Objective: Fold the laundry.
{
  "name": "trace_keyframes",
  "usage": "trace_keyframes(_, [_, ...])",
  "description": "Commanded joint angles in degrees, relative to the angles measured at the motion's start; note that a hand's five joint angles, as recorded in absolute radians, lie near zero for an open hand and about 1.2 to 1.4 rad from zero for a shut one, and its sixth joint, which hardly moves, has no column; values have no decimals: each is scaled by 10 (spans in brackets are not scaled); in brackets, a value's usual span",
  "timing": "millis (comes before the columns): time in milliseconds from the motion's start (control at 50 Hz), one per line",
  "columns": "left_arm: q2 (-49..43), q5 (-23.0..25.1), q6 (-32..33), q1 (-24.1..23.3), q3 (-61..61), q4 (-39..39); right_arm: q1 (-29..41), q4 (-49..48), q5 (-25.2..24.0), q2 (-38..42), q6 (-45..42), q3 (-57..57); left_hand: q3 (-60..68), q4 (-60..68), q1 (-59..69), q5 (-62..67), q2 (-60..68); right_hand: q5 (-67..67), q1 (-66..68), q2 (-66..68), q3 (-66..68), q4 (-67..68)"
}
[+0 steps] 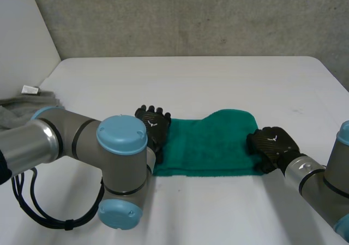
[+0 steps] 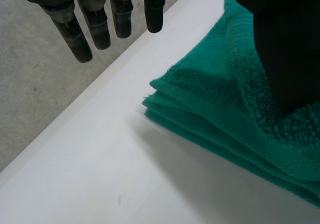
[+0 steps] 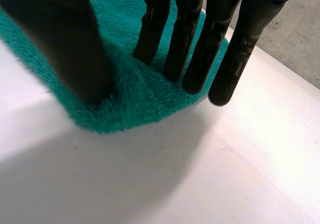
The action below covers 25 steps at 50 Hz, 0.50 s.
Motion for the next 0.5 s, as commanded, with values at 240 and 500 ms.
trace_keyframes(240, [121, 0, -9, 2, -79, 1, -22, 16, 39, -49, -115, -20, -15, -10, -3, -21, -11, 286, 356, 265, 264, 269])
trace_keyframes(500, [180, -1, -11, 19, -110, 6, 223, 59, 64, -31, -188, -180, -18, -14, -6, -24, -14, 286, 356, 265, 264, 269])
